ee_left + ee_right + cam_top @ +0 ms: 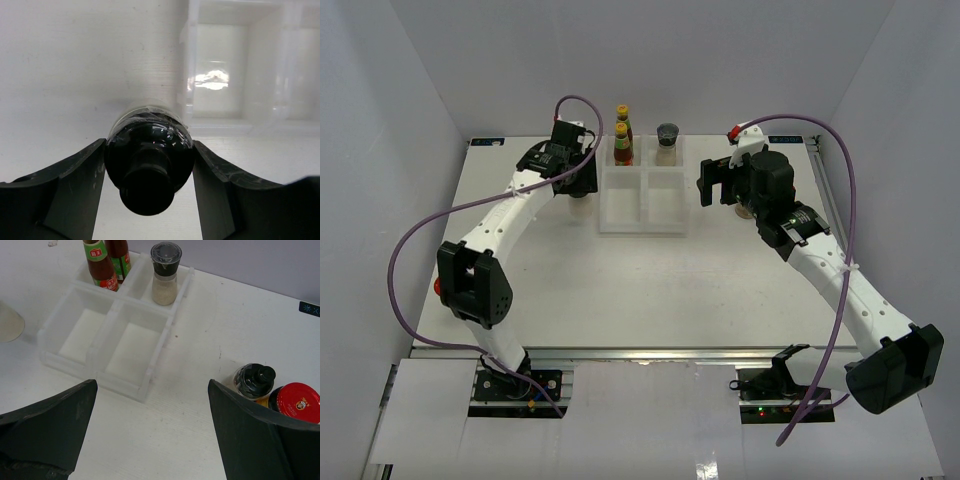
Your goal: Organize the condiment bottles
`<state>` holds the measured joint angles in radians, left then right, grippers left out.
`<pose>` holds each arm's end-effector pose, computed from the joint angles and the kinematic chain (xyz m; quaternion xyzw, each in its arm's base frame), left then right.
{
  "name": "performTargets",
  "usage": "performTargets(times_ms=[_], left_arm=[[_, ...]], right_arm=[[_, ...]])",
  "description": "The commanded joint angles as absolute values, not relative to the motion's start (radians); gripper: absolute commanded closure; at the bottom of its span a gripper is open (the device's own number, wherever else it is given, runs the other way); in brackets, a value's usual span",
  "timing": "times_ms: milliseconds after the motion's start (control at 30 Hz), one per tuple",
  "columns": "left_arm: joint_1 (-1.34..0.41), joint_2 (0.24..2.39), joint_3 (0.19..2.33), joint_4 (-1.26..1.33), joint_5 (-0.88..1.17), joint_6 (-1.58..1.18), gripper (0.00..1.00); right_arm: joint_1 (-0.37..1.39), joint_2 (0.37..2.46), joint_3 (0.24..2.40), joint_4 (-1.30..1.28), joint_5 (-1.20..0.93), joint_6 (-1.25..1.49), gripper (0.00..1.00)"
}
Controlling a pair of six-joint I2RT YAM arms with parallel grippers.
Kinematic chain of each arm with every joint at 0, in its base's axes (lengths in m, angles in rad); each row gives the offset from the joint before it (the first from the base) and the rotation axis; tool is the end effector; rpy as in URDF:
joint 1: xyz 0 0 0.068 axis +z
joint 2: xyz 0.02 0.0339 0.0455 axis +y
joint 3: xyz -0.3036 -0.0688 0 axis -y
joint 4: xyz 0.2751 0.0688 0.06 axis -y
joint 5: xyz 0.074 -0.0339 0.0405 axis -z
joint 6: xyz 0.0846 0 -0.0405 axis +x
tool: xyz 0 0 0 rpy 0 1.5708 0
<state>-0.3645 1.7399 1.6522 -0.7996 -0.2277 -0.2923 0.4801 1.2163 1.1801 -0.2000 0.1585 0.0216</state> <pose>0.4265 -0.1423 0.3272 -0.0043 0.9368 -0.0061 0.3497 0.3121 0.1474 0.4114 -0.1302 0.7737 0.0929 0.6130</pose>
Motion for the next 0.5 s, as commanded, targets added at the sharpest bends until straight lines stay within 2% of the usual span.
performTargets(times_ms=[0, 133, 467], left_arm=[[-0.417, 1.749, 1.820, -0.756, -0.194, -0.258, 1.00], [-0.433, 1.826, 1.922, -0.763, -0.173, -0.255, 1.00], [-0.442, 2.012, 1.996, -0.615, -0.047, -0.217, 1.00]], right_arm=[[0.484, 1.189, 1.188, -0.149, 0.178, 0.016, 0.02], [0.485, 1.187, 1.189, -0.149, 0.187, 0.014, 0.02], [0.482, 1.190, 1.178, -0.137, 0.205, 0.023, 0.02]])
